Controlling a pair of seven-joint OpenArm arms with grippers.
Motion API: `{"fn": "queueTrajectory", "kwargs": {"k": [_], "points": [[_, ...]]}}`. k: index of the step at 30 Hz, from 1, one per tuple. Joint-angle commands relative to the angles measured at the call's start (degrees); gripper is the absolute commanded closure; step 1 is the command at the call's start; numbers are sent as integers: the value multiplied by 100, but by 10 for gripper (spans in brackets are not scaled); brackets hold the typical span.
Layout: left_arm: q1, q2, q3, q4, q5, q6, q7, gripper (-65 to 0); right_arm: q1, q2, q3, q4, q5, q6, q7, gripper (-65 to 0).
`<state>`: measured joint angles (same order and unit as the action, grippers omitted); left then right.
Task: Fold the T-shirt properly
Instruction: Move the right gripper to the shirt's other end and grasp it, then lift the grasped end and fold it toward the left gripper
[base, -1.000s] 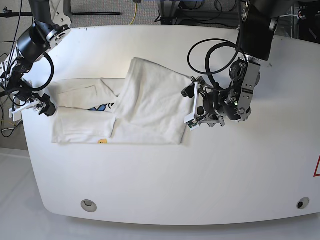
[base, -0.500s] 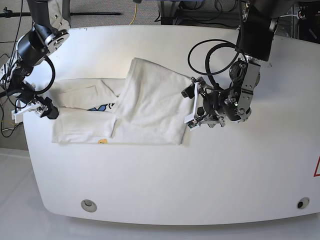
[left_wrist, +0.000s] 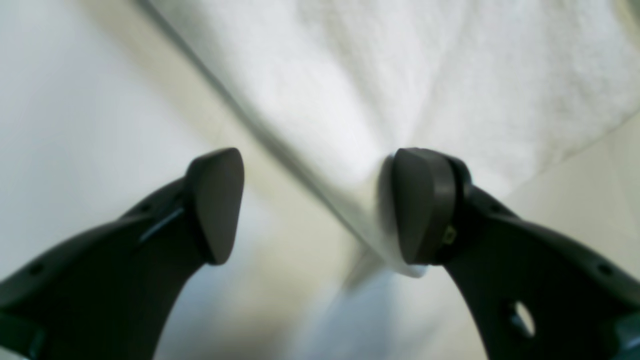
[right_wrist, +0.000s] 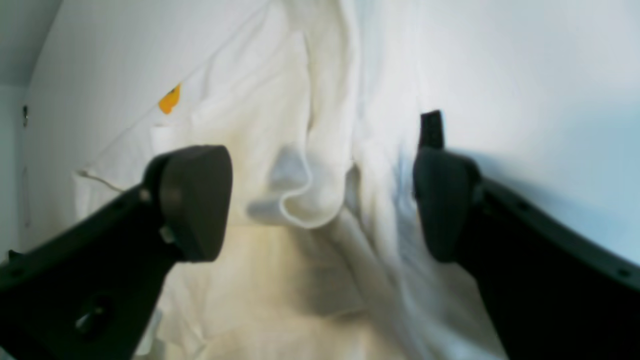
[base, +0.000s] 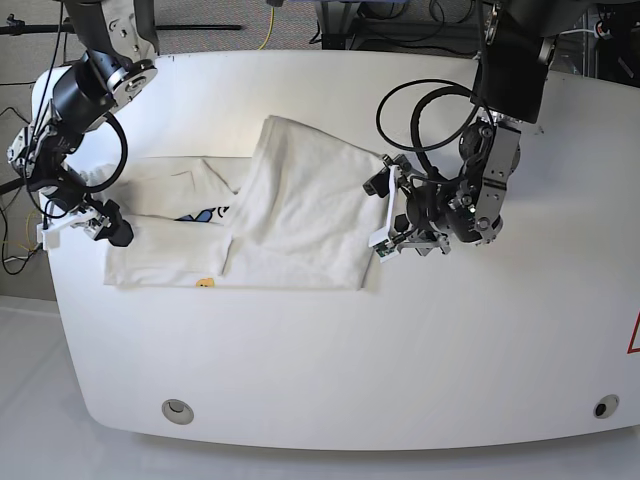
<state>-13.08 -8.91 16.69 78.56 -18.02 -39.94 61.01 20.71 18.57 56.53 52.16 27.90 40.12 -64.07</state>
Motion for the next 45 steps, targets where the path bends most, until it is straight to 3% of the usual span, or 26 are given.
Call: {"fn": "queueTrajectory", "kwargs": {"k": [1, 10, 40, 45], "points": [[-98, -16, 14, 46, 15, -6, 50, -434, 5, -75, -55, 294, -9, -12, -165, -540], [-91, -17, 37, 50, 3, -6, 97, -435, -127, -398, -67, 882, 56, -12, -237, -536], [-171, -29, 59, 13, -31, -6, -77, -439, -280, -587, -104, 747, 67, -12, -725, -573], [-165, -39, 66, 4, -10, -6, -59, -441, -296, -718, -157, 796, 69, -12, -833, -518]]}}
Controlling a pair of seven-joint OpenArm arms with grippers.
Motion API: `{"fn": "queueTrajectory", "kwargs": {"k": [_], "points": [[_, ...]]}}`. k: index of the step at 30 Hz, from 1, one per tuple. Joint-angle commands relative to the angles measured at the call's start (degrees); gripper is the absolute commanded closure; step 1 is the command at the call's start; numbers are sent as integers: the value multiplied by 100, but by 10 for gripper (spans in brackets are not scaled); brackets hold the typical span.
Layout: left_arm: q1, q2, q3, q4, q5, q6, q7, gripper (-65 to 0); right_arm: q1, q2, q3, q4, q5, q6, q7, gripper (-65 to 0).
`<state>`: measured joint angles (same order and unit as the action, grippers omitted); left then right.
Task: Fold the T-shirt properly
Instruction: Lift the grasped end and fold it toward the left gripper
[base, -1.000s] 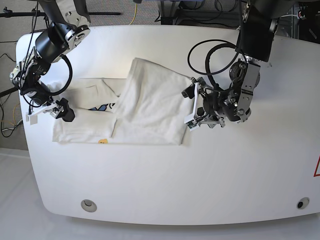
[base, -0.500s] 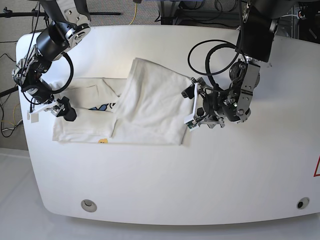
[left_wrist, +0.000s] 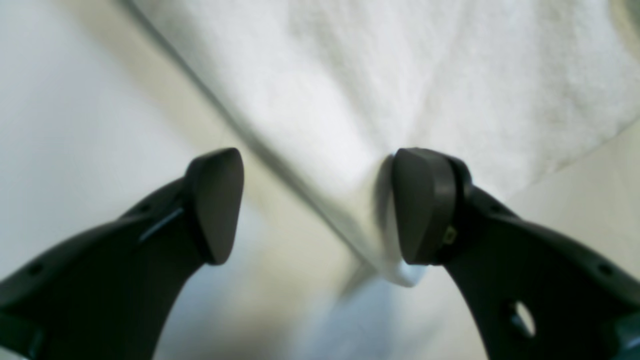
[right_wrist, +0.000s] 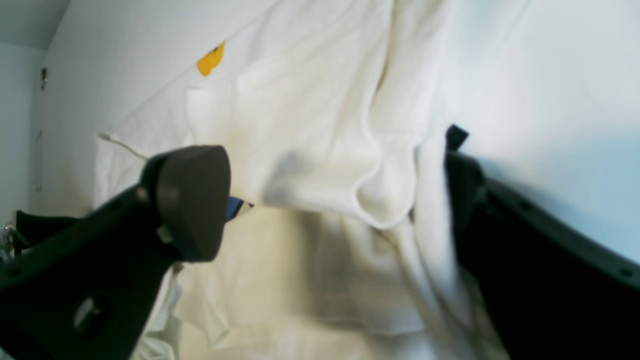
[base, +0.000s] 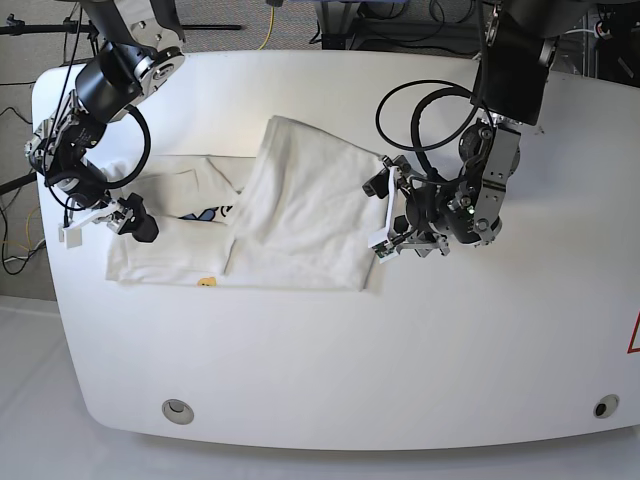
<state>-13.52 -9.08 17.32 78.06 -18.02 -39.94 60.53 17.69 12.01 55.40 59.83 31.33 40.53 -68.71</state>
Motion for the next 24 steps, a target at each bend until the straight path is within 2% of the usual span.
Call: {"fn": "queueTrajectory", "kwargs": {"k": [1, 7, 9, 13, 17, 24], "points": [[-128, -26, 6, 52, -12, -6, -13, -441, 2, -78, -45, 43, -278, -53, -375, -498], [-179, -19, 4, 41, 4, -6, -1, -441, 49, -106, -51, 67, -307, -53, -369, -306], [-150, -14, 9, 44, 34, -6, 21, -441, 60, -133, -150, -4, -312, -53, -343, -161], [-161, -24, -1, 50, 31, -6, 47, -442, 92, -116, -256, 20, -343, -53, -288, -40], [-159, -20, 2, 57, 50, -6, 48, -444, 75, -104, -382, 125, -362, -53, -323, -4], [-117, -6, 34, 69, 148, -6, 1, -442, -5, -116, -555, 657, -410, -53, -684, 0]]}}
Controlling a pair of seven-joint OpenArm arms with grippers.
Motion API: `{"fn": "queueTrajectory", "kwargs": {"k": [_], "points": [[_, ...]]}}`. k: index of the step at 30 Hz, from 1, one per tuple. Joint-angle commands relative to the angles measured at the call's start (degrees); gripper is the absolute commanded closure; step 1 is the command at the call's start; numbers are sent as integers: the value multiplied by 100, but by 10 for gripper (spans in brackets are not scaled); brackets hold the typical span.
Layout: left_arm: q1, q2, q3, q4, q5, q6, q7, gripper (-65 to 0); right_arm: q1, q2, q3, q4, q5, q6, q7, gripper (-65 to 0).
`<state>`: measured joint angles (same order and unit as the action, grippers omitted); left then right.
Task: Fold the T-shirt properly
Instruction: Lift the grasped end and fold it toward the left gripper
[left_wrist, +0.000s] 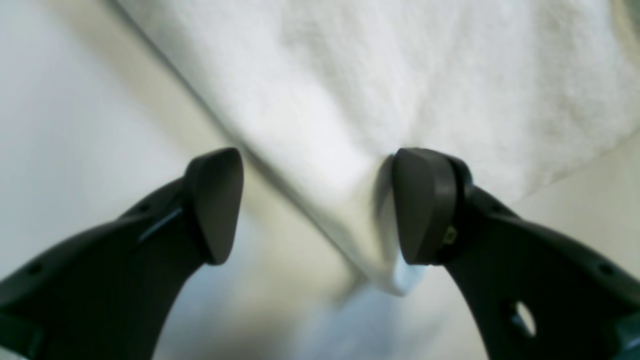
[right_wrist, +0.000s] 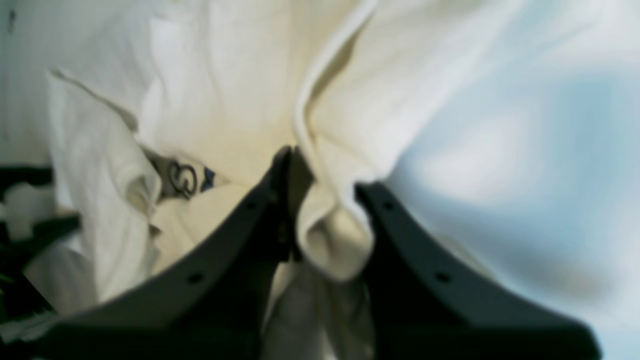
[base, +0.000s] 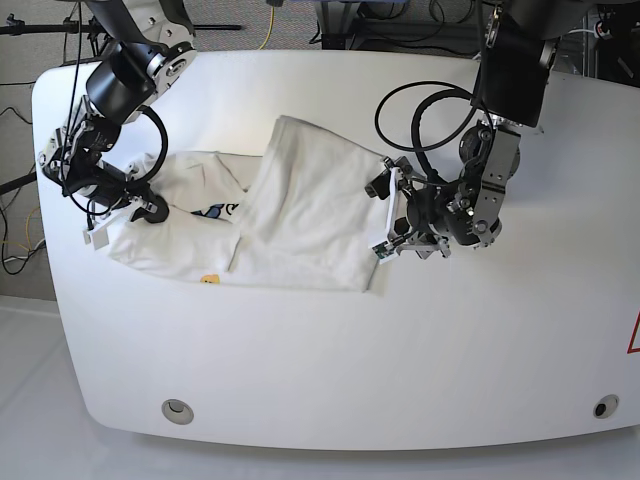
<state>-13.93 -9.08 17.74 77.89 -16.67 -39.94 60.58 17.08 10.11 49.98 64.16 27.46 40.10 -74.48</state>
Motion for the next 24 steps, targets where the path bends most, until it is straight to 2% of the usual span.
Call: {"fn": "queueTrajectory", "kwargs": {"k": [1, 9, 24], "points": [[-70, -4, -4, 89, 26, -6, -2, -443, 47, 72, -29, 294, -25, -10, -147, 0], [-57, 71, 178, 87, 246, -6, 21, -439, -59, -36, -100, 883, -4, -10, -552, 0], [-78, 233, 575, -64, 604, -6, -271, -439, -310, -630, -89, 2186, 55, -10, -552, 0]]}}
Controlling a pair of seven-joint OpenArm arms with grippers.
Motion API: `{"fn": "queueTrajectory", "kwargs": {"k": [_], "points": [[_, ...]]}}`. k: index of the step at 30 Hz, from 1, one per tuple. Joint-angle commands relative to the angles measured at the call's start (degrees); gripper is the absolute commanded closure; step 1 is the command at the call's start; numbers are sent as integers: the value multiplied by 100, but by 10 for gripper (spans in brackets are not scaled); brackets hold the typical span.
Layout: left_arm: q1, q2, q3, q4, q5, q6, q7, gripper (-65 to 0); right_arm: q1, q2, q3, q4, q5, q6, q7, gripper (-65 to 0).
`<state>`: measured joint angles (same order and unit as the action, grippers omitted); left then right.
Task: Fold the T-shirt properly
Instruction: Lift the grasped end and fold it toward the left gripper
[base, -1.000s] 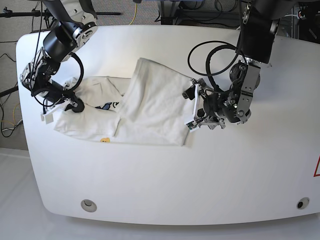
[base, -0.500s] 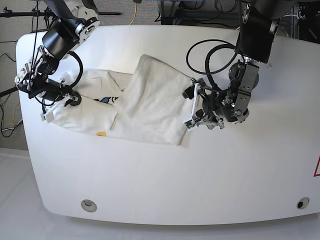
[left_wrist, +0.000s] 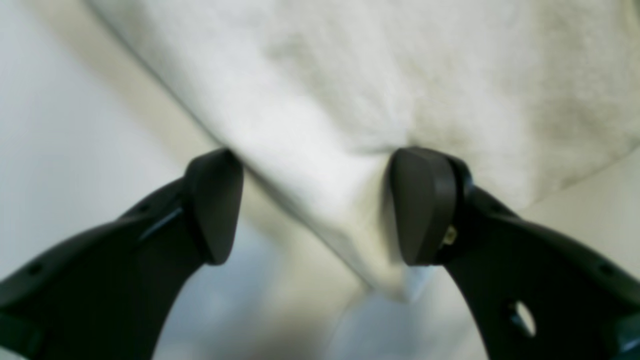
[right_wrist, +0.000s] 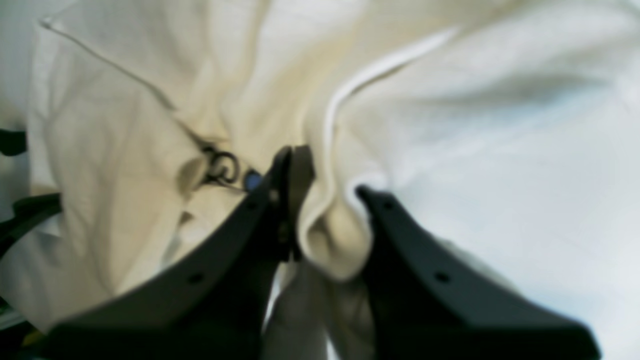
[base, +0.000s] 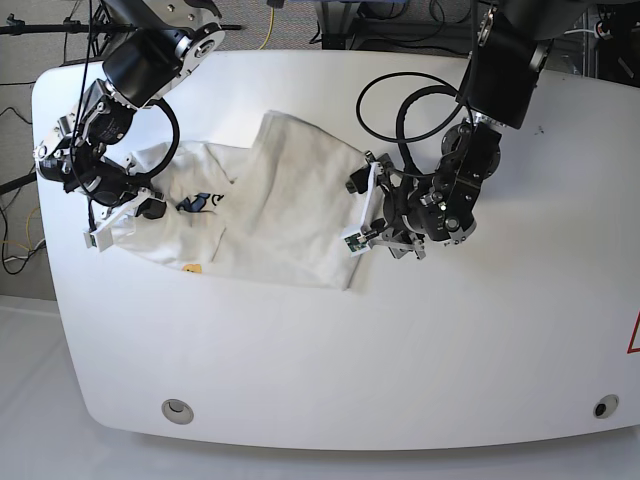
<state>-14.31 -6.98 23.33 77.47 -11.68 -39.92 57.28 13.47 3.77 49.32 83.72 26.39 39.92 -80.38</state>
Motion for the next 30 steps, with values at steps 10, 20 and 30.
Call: {"fn": "queueTrajectory", "kwargs": {"k": [10, 20, 30], "points": [[-29, -24, -196, -299, 135, -8, 34, -440, -161, -489, -478, 837, 526, 8, 38, 0], [57, -119, -455, -274, -661, -8, 186, -454, -521, -1045, -1354, 1682, 1000, 8, 38, 0], [118, -274, -461, -202, -1367, -8, 399, -457, -381, -1000, -1422, 1793, 1698, 8, 38, 0]]}}
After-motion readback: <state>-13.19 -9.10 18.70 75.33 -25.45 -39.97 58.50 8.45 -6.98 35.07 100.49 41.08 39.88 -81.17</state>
